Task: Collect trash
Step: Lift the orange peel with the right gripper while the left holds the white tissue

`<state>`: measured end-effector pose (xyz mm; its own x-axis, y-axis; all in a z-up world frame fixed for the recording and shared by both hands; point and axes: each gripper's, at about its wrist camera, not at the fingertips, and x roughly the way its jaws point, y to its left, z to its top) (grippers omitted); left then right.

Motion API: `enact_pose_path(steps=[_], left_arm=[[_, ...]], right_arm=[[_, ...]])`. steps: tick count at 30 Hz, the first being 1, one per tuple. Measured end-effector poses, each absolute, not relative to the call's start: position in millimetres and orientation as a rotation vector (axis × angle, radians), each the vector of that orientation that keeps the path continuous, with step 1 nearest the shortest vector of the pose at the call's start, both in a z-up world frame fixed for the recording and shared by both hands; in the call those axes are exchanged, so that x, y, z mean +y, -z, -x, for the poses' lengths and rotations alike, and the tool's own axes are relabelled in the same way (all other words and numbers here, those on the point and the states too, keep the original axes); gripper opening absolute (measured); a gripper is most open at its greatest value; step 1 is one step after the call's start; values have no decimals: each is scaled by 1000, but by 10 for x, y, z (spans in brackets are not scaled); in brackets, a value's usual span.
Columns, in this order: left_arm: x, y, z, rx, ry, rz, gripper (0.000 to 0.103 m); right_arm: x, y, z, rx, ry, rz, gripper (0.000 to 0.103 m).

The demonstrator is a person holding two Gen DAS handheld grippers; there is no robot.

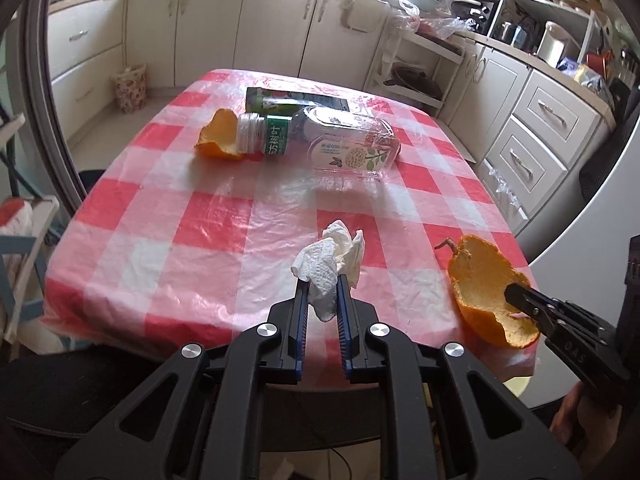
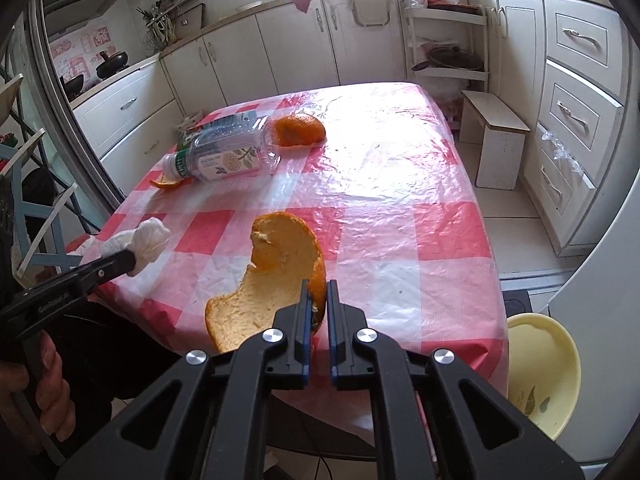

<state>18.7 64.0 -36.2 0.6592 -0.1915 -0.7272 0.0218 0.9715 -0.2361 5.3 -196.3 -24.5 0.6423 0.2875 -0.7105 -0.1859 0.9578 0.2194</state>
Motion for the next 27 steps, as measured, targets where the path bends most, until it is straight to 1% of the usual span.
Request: enact_pose_path(steps=[6, 17, 27], left_arm=[[551, 294, -130, 822, 183, 255, 13], [324, 399, -199, 874, 220, 233, 13], [37, 147, -125, 840, 254, 205, 13]], right_arm=[[-1977, 341, -83, 851, -272, -172, 8], [-2080, 391, -127, 860, -317, -258, 7], [-2479, 324, 66, 805, -293, -285, 7]])
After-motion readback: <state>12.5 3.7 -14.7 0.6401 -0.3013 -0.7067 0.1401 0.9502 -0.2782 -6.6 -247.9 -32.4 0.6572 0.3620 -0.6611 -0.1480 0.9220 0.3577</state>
